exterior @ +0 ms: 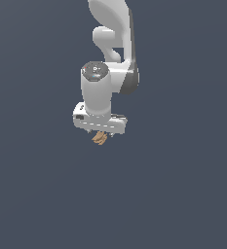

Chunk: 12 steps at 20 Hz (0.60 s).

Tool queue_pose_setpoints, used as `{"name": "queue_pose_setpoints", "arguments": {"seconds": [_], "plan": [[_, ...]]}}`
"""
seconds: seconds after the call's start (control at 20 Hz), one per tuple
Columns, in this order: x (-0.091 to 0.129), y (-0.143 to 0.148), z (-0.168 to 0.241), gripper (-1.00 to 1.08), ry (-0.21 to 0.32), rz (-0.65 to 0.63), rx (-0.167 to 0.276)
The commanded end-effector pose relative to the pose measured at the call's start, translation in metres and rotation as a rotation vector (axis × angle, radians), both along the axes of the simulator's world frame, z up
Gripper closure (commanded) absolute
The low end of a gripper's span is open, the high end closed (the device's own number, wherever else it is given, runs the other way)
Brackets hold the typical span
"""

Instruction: Pick up the object and move it to a goal position.

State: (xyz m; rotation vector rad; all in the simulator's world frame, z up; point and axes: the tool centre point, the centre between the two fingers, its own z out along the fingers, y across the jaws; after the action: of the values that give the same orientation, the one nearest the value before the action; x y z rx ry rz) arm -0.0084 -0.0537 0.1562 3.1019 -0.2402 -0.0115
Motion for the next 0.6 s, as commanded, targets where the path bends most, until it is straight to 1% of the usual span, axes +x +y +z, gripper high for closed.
{"name": "queue_pose_setpoints", "arguments": {"seconds": [0.0,0.3,0.55], "plan": [[-0.007,-0.002,-0.011,-0.92,-0.002,-0.048,0.006],[-0.032,-0.010,-0.042,-0.92,-0.009,-0.206,0.021],[-0.049,-0.015,-0.059,-0.92,-0.013,-0.302,0.026]]}}
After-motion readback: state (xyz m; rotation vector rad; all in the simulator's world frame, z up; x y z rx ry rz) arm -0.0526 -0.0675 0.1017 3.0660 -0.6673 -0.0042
